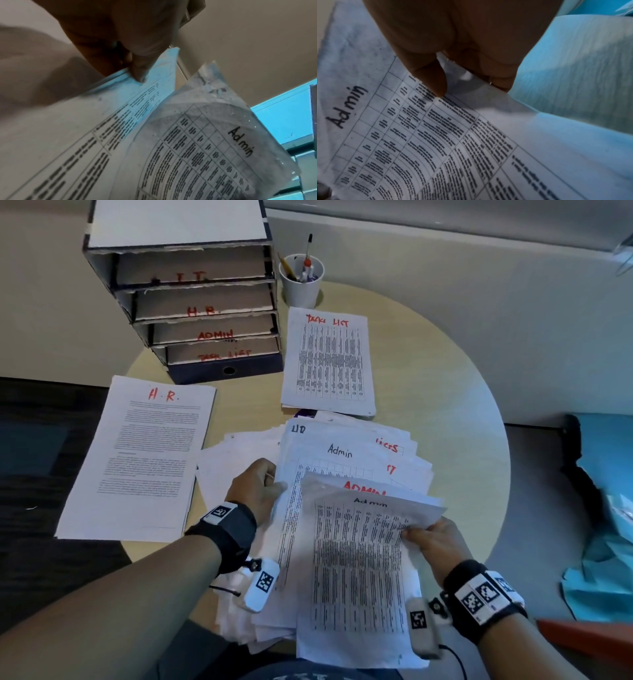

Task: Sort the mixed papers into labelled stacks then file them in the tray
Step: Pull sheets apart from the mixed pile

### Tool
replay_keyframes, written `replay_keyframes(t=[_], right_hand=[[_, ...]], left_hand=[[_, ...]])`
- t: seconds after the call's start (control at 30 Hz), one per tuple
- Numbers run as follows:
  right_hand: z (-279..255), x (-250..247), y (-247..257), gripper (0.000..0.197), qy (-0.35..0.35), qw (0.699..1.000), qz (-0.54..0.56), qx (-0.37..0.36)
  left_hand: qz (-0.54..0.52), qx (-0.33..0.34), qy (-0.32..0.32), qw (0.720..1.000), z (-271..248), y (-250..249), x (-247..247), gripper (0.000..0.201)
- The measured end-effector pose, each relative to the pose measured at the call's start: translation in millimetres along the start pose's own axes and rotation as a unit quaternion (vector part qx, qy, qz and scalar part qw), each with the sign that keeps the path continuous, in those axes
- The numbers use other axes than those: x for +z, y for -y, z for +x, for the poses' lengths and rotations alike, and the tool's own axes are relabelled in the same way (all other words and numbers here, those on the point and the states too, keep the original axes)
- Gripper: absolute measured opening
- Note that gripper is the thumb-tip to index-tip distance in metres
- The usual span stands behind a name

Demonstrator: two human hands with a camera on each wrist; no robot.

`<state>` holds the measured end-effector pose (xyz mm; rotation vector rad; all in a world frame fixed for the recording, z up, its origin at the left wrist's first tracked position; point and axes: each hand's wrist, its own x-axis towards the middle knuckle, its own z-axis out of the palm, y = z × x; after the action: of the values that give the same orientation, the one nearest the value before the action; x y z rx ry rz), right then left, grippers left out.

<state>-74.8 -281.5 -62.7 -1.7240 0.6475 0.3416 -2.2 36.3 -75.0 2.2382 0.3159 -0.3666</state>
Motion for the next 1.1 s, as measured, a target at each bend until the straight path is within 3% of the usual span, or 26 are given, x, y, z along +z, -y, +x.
replay_keyframes(t=[0.23,0.4,0.53,0.83,0.97,1.03,1.1], right_hand=[[4,14,7,0.020,0.033,0.999,-0.023,-0.008],[3,18,4,0.018,0.037,0.999,-0.037,-0.012],[3,17,2,0.017,0.022,1.000,-0.017,-0.016],[0,11,0,0.020,0.016,0.999,0.020,-0.026],[-4,15,-2,0.019,0.034,0.998,-0.006,-0.047],[-5,16,-1,0.018,0.032,0.997,-0.022,-0.061],[-8,18,4,0.020,0.026,0.998,-0.030,-0.053]], left_hand=[[0.090,0.019,0.014,0.996,2,3,-10,0.022],[0.003,-0.041,0.018,0.999,-1,-11,-3,0.030],[-0.008,-0.063,-0.002,0.998,1,-18,1,0.020],[0.076,0.016,0.010,0.997,6,3,-18,0.044],[0.191,0.086,0.059,0.976,1,3,-32,0.032],[0.227,0.113,0.039,0.967,-2,6,-38,0.045],[0.162,0.143,-0.029,0.976,-8,8,-42,0.041]])
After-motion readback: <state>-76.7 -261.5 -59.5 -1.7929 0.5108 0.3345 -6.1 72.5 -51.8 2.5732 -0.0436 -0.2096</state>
